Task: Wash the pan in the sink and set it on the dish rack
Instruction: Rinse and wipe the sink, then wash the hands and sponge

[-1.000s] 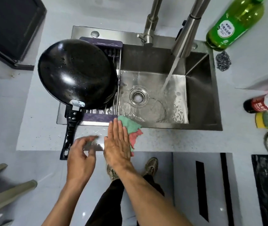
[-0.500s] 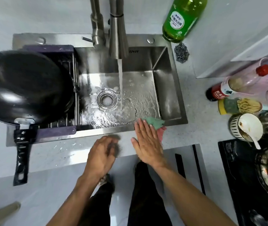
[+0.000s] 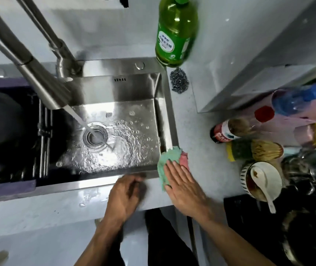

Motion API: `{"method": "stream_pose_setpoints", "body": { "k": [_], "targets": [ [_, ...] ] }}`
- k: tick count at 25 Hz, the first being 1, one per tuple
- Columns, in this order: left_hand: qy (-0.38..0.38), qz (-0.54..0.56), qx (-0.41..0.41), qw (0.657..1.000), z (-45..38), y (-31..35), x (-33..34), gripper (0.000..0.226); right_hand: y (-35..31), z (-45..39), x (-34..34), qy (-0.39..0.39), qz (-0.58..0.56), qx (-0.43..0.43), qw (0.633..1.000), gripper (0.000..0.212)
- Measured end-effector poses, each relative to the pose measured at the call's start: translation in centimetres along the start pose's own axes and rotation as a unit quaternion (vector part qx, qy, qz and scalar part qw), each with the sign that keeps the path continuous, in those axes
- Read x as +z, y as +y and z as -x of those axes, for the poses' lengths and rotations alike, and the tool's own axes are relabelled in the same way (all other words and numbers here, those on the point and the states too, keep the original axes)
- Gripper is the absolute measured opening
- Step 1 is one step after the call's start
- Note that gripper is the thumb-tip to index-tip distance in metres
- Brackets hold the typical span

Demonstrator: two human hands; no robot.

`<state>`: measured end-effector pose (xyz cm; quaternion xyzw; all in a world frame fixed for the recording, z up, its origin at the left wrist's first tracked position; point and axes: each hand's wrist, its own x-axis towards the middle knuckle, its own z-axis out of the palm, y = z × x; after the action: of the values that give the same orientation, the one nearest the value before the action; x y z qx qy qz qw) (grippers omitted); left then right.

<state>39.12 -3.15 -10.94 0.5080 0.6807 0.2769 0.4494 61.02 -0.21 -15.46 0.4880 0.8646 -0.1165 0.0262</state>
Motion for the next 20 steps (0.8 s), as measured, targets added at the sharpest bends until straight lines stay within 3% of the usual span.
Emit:
{"method": "stream_pose_setpoints", "body": {
  "k": [3, 5, 7, 8, 10, 12, 13, 15, 17, 18, 20],
  "targets": [
    [0.009, -0.021, -0.040, 0.999, -0.9, 0.3, 0.0, 0.028, 2.4, -2.6, -0.1, 0.006, -0.006, 0.016, 1.000, 0.055],
    [0.021, -0.027, -0.070, 0.997, -1.9, 0.4, -0.1, 0.021, 4.3, -7.8, -0.9, 0.009, -0.041, 0.002, 0.999, 0.038],
    [0.026, -0.005, -0.069, 0.997, -2.9, 2.0, -0.1, 0.016, 4.4, -11.1, -3.0, 0.050, -0.195, 0.054, 0.978, 0.019],
    [0.030, 0.018, -0.064, 0.997, -3.5, 3.3, 0.0, 0.019, 3.7, -11.8, -4.5, 0.069, -0.327, 0.134, 0.933, 0.021],
    [0.051, 0.093, -0.080, 0.991, -5.1, 6.0, 0.0, 0.026, 1.6, -12.2, -8.2, 0.061, -0.605, 0.267, 0.747, 0.031],
    [0.061, 0.201, -0.114, 0.971, -7.2, 7.8, -0.5, 0.029, 0.6, -11.9, -11.2, 0.055, -0.741, 0.317, 0.590, 0.031],
    [0.044, 0.267, -0.134, 0.953, -8.2, 8.5, -1.0, 0.035, 0.5, -11.6, -12.3, 0.039, -0.778, 0.327, 0.535, 0.032],
    [-0.018, 0.390, -0.173, 0.904, -10.0, 8.8, -2.1, 0.059, 0.4, -11.1, -14.5, 0.000, -0.817, 0.333, 0.470, 0.044],
    [-0.084, 0.499, -0.212, 0.836, -11.2, 8.9, -3.1, 0.071, 0.6, -10.8, -15.5, -0.005, -0.829, 0.340, 0.444, 0.057],
    [-0.118, 0.515, -0.213, 0.822, -11.7, 9.2, -3.7, 0.074, 0.4, -10.8, -16.2, 0.001, -0.834, 0.331, 0.442, 0.062],
    [-0.185, 0.486, -0.196, 0.832, -12.6, 10.0, -4.5, 0.070, 0.4, -10.7, -16.7, 0.009, -0.835, 0.308, 0.456, 0.061]
  ]
}}
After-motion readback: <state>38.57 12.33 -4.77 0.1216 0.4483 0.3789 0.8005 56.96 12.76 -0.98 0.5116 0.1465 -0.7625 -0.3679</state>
